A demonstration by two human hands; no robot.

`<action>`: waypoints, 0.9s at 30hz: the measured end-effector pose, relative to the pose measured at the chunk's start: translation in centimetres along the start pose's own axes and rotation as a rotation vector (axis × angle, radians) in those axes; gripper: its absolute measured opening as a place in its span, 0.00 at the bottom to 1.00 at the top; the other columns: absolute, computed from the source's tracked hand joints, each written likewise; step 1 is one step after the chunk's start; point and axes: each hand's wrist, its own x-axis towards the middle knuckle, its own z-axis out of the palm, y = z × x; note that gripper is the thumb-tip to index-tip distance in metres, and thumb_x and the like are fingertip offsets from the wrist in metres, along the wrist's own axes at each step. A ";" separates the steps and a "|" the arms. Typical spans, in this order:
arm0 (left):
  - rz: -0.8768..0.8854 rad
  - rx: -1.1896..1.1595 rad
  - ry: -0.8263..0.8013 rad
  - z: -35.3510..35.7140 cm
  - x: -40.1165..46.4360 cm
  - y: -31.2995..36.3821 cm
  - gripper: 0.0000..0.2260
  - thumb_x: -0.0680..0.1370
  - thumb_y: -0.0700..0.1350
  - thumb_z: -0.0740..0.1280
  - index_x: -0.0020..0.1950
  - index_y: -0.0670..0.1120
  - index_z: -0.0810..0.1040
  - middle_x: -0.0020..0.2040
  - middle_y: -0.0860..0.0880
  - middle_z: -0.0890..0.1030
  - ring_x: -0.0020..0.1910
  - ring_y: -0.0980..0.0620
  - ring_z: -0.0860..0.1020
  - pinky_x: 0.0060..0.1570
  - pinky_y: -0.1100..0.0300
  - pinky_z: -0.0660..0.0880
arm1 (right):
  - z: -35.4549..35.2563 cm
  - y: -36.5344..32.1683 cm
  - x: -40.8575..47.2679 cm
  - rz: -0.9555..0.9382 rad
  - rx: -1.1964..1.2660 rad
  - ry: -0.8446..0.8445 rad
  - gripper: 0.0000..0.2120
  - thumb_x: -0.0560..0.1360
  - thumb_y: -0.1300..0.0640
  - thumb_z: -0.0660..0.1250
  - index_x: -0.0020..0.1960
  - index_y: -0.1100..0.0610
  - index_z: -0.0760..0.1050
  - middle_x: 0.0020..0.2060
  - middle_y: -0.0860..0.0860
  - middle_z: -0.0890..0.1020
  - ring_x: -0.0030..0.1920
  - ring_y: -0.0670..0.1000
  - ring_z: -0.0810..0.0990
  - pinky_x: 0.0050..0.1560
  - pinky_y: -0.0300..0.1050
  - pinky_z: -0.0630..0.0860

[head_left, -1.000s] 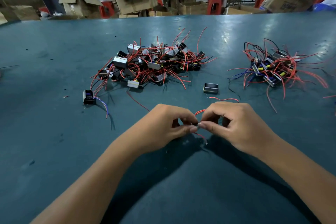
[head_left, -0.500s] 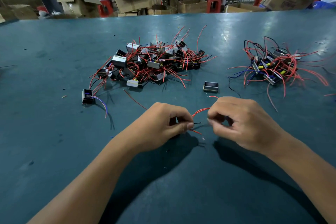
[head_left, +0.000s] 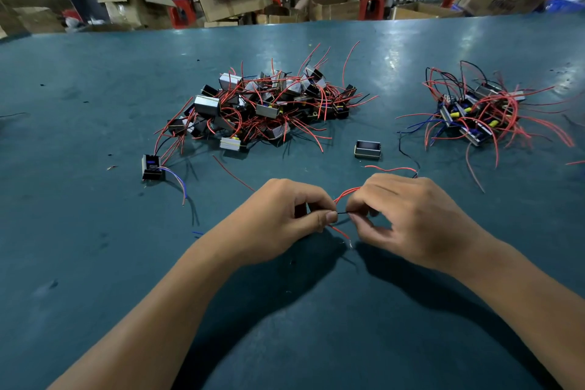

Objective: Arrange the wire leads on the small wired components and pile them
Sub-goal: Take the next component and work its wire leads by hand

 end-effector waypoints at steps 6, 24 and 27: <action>-0.011 0.014 0.004 0.0 0.0 0.1 0.04 0.81 0.47 0.70 0.46 0.52 0.82 0.35 0.57 0.80 0.35 0.48 0.76 0.36 0.56 0.72 | 0.1 0.3 -0.2 0.040 0.051 -0.014 0.04 0.74 0.61 0.65 0.41 0.59 0.76 0.35 0.48 0.74 0.36 0.48 0.70 0.34 0.50 0.74; 0.047 0.095 0.047 0.1 -0.1 0.1 0.04 0.79 0.43 0.71 0.45 0.51 0.81 0.37 0.61 0.78 0.33 0.58 0.72 0.34 0.71 0.65 | 0.8 -0.1 -0.5 0.404 0.355 -0.088 0.06 0.72 0.60 0.67 0.39 0.52 0.72 0.30 0.44 0.75 0.31 0.45 0.72 0.33 0.32 0.64; -0.014 0.080 0.079 -0.4 -0.2 -0.5 0.05 0.79 0.46 0.71 0.44 0.54 0.81 0.35 0.55 0.79 0.31 0.56 0.70 0.32 0.64 0.67 | 0.4 1.0 -0.8 0.496 0.351 -0.011 0.09 0.72 0.65 0.69 0.38 0.53 0.73 0.28 0.47 0.75 0.30 0.46 0.71 0.32 0.36 0.66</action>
